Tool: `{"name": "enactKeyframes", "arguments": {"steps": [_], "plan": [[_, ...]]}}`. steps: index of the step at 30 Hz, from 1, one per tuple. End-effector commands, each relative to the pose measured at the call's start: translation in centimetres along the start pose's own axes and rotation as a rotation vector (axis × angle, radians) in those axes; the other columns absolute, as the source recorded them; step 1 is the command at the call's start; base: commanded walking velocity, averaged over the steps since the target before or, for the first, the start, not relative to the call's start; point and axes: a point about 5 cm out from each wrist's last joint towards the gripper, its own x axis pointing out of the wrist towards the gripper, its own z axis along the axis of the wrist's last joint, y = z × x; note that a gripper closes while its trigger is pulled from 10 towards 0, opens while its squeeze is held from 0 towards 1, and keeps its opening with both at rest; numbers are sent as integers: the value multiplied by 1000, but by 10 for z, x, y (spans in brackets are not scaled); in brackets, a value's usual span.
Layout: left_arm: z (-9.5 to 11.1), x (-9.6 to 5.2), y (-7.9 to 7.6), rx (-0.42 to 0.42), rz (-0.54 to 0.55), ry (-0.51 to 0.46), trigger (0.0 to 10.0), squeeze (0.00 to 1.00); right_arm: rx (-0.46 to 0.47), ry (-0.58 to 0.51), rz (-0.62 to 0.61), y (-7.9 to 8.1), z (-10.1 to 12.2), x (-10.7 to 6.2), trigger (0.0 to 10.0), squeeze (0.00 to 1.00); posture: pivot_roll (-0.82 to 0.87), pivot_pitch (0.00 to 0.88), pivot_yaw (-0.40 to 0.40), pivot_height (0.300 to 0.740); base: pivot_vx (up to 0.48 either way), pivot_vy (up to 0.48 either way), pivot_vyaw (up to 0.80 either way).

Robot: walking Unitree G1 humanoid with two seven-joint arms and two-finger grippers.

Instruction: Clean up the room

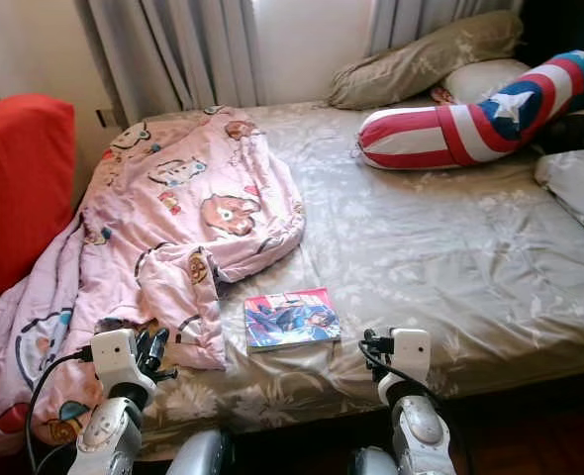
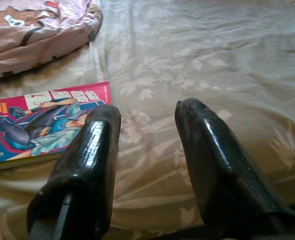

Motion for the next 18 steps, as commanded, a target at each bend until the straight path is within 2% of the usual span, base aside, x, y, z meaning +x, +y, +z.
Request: {"name": "enactKeyframes", "arguments": {"steps": [1,9,18], "plan": [[-1,1,0,8,-5,8,10000,0,-18,-21,13,3,3,1,10000,0,-16,0,59,613,0,0,800],[0,2,-1,13,-13,4,10000,0,0,-21,21,4,3,1,10000,0,-13,0,61,613,0,0,736],[0,2,-4,16,-25,5,10000,0,26,-17,20,5,2,1,10000,0,-14,0,64,613,0,0,0]]}}
